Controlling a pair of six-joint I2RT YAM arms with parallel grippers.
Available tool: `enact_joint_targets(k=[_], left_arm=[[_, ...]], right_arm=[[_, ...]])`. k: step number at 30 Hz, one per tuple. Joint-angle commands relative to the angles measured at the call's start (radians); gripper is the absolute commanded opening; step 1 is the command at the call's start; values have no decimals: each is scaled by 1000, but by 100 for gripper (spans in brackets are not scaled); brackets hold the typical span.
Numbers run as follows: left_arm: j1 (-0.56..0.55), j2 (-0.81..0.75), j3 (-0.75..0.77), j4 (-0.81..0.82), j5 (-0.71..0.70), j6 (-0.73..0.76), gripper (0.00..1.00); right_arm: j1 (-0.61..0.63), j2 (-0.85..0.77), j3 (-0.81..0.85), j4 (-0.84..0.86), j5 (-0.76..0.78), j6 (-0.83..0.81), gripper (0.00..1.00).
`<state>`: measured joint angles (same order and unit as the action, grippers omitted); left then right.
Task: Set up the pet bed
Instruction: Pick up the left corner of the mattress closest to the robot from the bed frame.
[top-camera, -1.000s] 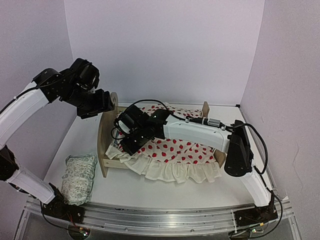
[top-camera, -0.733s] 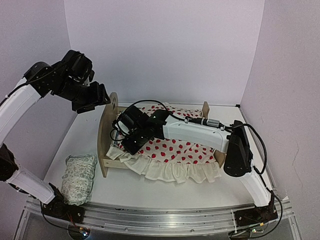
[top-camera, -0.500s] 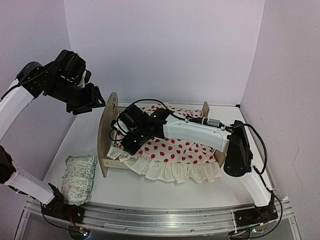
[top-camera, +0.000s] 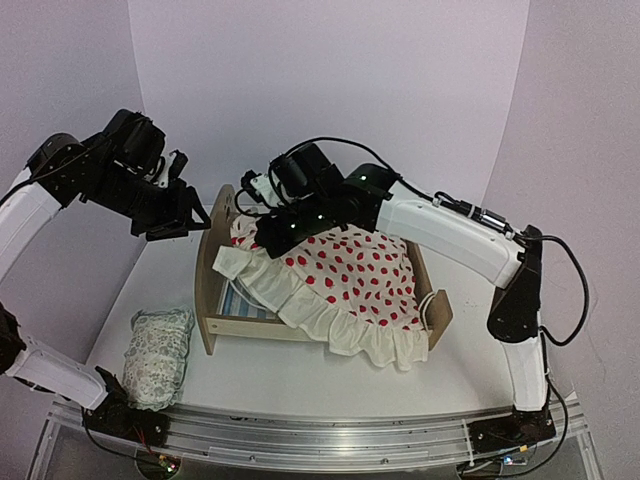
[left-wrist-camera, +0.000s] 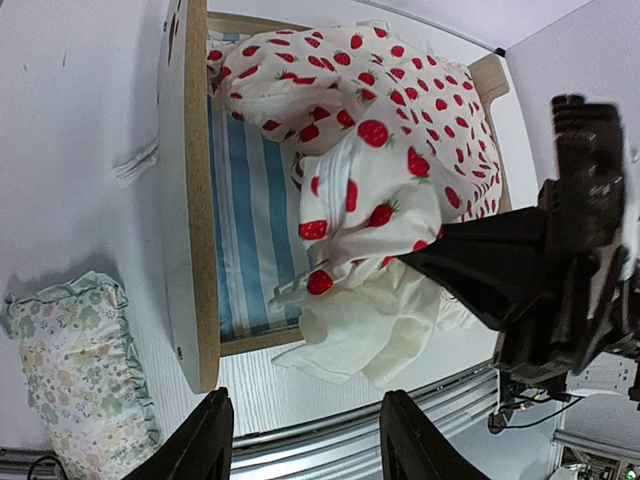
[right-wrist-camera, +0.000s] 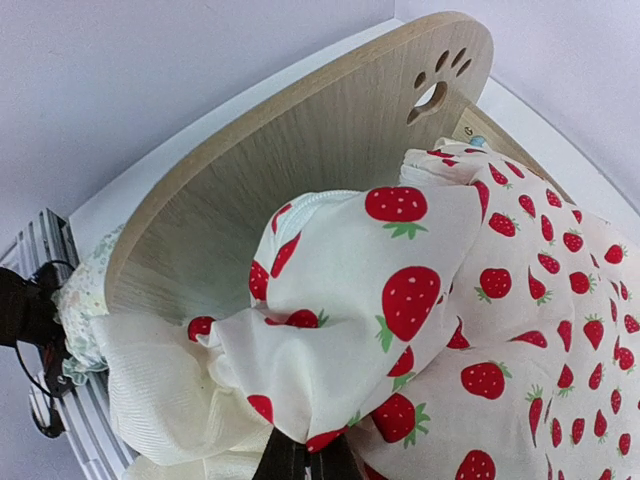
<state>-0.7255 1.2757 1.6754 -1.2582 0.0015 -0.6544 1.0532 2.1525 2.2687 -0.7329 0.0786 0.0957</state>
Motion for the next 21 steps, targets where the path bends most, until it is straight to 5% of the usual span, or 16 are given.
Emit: enact_joint_targets(k=[1, 13, 21], left_arm=[[-5, -58, -59, 48, 50, 3, 51], [-19, -226, -371, 275, 62, 75, 44], [-23, -149, -318, 404, 107, 343, 41]], right_arm=[[-16, -56, -17, 30, -112, 89, 0], [-83, -143, -84, 57, -164, 163, 0], [-136, -208, -117, 60, -174, 193, 0]])
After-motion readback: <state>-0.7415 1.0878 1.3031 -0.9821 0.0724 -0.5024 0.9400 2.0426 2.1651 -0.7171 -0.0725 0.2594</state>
